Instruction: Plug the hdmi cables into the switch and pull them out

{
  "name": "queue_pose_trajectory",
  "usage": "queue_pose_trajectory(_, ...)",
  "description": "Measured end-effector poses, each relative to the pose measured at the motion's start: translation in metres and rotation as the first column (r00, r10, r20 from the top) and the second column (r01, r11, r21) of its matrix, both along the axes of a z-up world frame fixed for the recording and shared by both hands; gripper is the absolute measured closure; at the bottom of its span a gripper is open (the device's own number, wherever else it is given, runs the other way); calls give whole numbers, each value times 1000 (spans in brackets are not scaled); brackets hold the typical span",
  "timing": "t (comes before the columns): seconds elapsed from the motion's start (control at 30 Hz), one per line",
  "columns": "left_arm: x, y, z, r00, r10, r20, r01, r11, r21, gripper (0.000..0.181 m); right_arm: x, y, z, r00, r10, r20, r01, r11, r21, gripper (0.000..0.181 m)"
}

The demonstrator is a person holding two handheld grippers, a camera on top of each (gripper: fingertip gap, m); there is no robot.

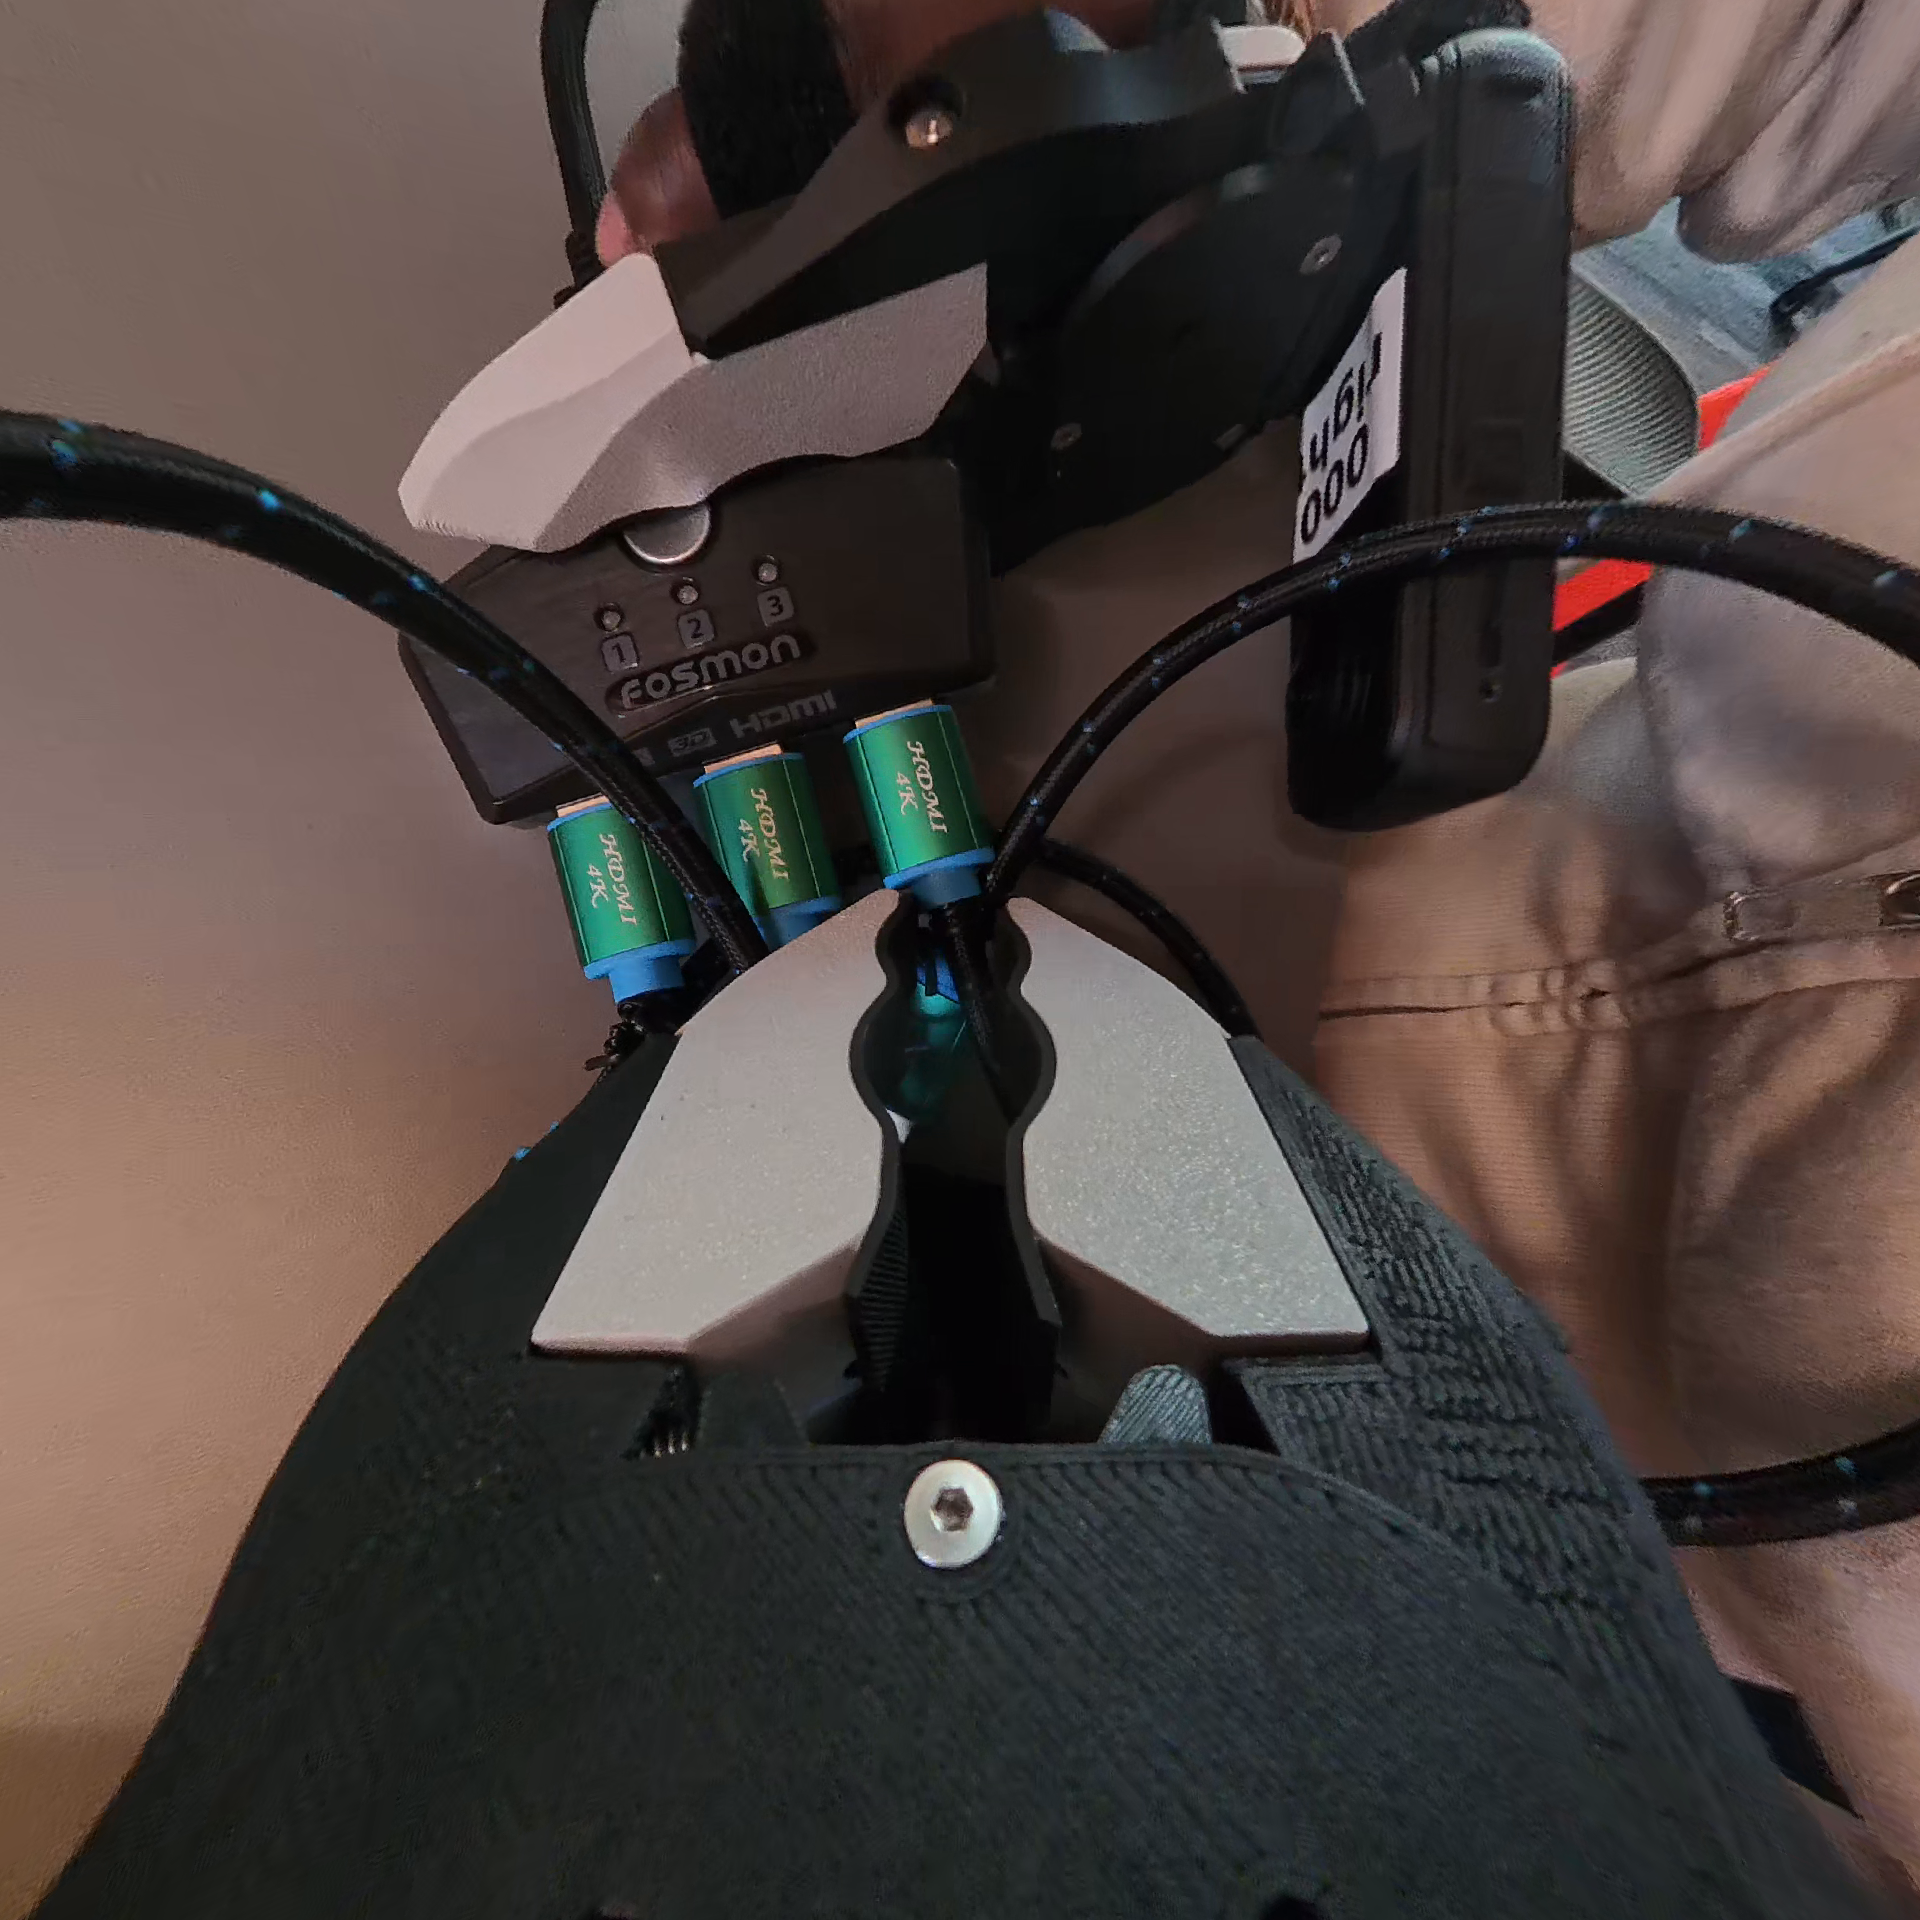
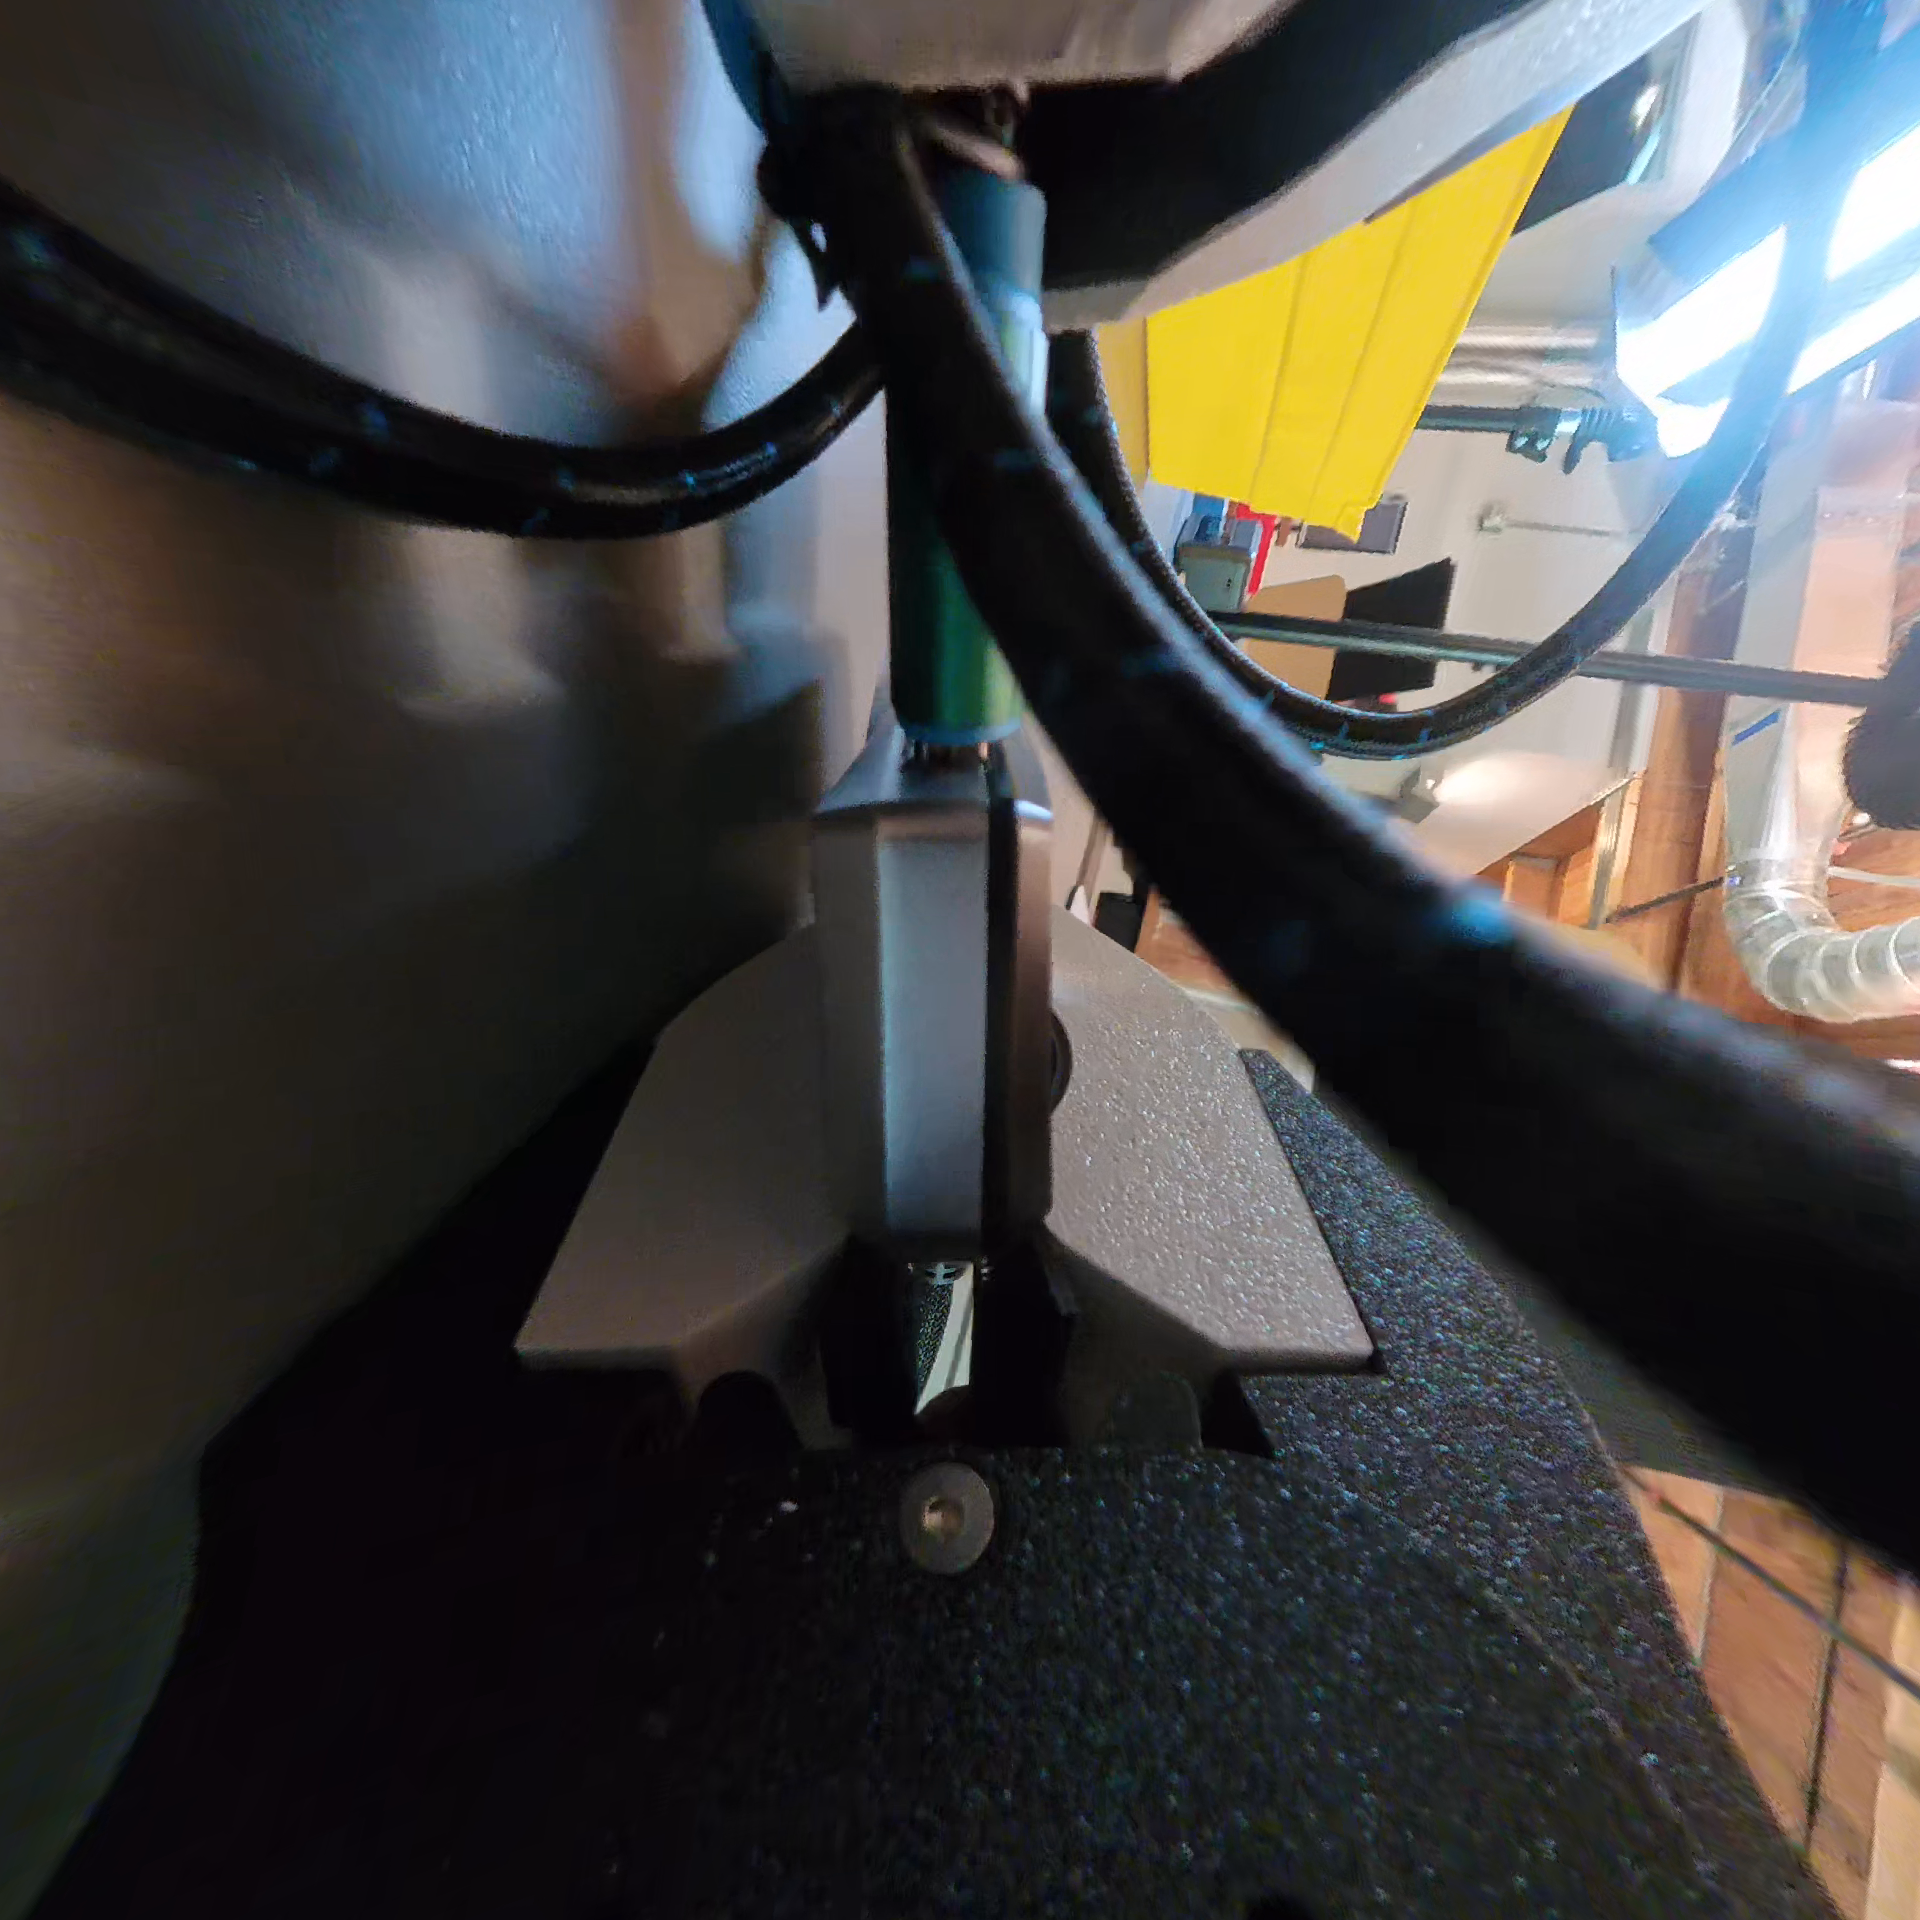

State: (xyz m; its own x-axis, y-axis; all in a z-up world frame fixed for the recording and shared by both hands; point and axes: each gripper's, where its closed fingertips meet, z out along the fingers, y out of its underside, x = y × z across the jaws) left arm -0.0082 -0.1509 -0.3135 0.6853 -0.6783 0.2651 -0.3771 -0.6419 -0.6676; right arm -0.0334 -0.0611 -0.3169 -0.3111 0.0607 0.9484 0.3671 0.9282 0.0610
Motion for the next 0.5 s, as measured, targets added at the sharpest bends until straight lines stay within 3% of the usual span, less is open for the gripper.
queue_pose_trajectory(0.07, -3, 0, 7, 1000, -5, -27, 6, 999, 31, 166, -3, 1, 9, 999, 26, -41, -24, 999, 40, 158)
queue_pose_trajectory(0.23, -26, -17, 57, 999, 6, -48, 3, 984, 179, 145, 1, 17, 37, 992, -8, -124, 26, 988, 150, 158)
queue_pose_trajectory(0.33, -47, -28, 91, 994, 79, -70, -49, 934, 354, 133, 2, 20, 53, 986, -11, -167, 43, 981, 187, 158)
queue_pose_trajectory(0.4, -59, -30, 127, 987, 157, 12, -138, 826, 547, 112, 2, 21, 62, 982, -22, -186, 60, 978, 201, 158)
queue_pose_trajectory(0.5, -79, -42, 197, 918, 208, 337, -396, 516, 759, 53, 0, 21, 76, 978, -39, -206, 85, 972, 219, 158)
